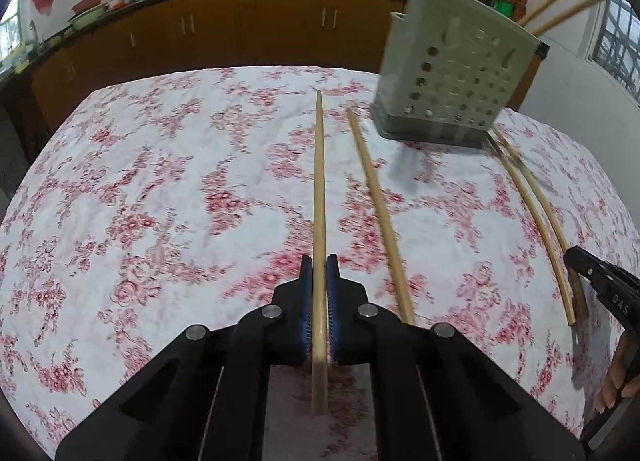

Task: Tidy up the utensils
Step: 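Grasp a single chopstick with the right gripper while the left gripper grasps another, then hold both grasped chopsticks just above the cloth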

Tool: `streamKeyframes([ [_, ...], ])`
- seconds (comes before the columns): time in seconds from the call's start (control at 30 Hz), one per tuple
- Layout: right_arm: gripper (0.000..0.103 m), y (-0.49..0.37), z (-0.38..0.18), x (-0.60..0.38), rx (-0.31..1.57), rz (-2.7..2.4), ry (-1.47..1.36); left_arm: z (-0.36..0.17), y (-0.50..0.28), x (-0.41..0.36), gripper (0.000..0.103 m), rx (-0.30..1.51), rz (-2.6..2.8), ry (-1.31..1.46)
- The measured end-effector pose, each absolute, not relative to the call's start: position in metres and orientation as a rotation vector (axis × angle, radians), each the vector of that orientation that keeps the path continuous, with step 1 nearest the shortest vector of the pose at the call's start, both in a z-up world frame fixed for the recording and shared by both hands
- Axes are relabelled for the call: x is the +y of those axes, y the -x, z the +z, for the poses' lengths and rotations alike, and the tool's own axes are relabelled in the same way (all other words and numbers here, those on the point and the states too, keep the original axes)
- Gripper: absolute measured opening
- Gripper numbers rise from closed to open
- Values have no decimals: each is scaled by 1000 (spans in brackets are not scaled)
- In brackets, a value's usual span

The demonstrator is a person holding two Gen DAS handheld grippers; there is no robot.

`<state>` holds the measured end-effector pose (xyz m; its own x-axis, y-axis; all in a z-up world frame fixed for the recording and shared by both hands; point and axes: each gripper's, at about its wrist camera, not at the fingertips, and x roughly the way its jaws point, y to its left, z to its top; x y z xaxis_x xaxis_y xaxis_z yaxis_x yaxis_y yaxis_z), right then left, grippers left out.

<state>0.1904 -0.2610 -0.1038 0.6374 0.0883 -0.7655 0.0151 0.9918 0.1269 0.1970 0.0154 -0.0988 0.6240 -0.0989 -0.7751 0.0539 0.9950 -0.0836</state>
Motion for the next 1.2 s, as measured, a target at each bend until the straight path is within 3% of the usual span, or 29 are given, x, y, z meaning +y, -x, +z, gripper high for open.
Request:
streamKeyframes([
  [1.2,8,-182,-103,-266,867,37,-142,-96,-185,25,8,882,-101,55],
])
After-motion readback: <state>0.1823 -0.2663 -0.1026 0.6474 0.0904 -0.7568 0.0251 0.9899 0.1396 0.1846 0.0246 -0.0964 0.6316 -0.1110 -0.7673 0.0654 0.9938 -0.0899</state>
